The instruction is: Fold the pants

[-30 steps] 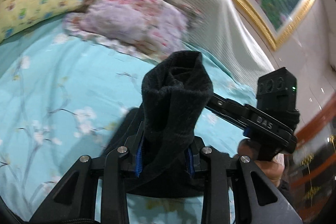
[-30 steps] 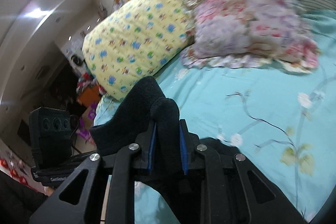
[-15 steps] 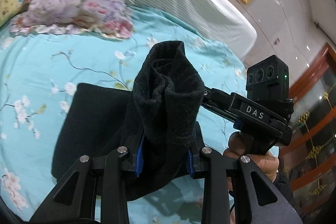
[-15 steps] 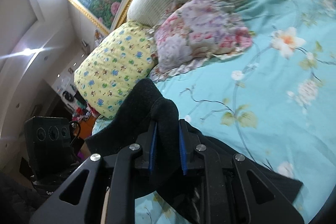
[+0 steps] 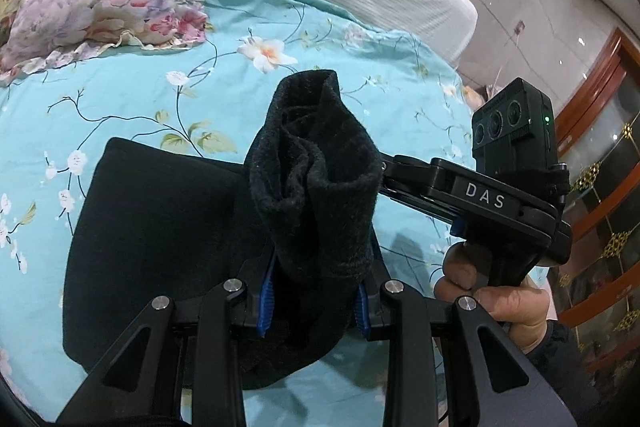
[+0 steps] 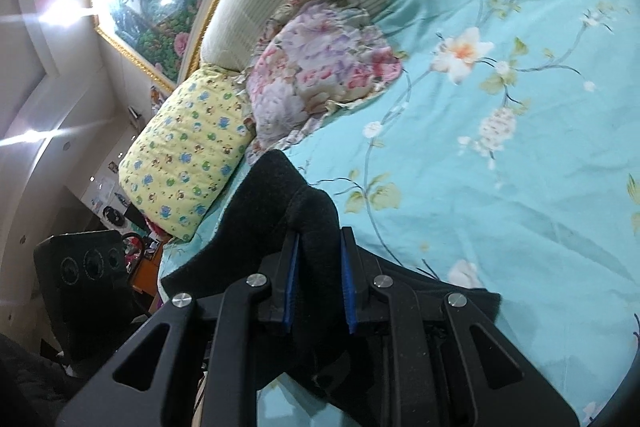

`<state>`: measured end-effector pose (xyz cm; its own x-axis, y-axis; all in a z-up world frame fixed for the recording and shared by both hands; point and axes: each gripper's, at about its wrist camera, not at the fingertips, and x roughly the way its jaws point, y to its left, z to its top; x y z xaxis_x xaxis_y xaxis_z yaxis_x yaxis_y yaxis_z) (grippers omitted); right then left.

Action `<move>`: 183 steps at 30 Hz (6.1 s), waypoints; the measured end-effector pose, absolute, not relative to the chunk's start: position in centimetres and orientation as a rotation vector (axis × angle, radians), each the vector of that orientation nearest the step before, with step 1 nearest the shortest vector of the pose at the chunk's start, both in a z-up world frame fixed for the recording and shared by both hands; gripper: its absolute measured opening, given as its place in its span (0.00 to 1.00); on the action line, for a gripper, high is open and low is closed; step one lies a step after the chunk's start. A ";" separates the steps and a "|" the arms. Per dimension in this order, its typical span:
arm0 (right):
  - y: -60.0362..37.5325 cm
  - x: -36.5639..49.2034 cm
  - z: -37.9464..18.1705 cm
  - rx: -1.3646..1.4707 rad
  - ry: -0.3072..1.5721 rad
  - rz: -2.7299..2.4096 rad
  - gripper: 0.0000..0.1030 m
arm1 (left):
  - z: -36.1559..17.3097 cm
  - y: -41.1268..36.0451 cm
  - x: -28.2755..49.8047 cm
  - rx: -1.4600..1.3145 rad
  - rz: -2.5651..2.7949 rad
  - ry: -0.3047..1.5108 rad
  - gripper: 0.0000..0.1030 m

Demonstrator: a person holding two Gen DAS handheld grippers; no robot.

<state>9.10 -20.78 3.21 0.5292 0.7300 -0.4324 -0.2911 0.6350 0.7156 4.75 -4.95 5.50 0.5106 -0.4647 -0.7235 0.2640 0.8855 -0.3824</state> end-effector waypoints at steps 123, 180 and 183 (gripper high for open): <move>-21.7 -0.7 -1.1 0.731 0.898 0.310 0.45 | -0.5 6.1 8.3 -0.441 -0.347 1.058 0.50; -2.5 15.4 5.8 0.376 0.837 0.646 0.39 | 6.3 23.2 9.7 -0.471 0.032 0.833 0.35; -2.4 15.6 5.8 0.374 0.837 0.647 0.39 | 6.1 23.4 9.9 -0.476 0.036 0.836 0.35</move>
<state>15.64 -2.37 5.83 0.4966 0.6601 -0.5637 -0.3784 0.7491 0.5438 9.90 23.38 6.14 0.6763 -0.1533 -0.7205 -0.2151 0.8944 -0.3922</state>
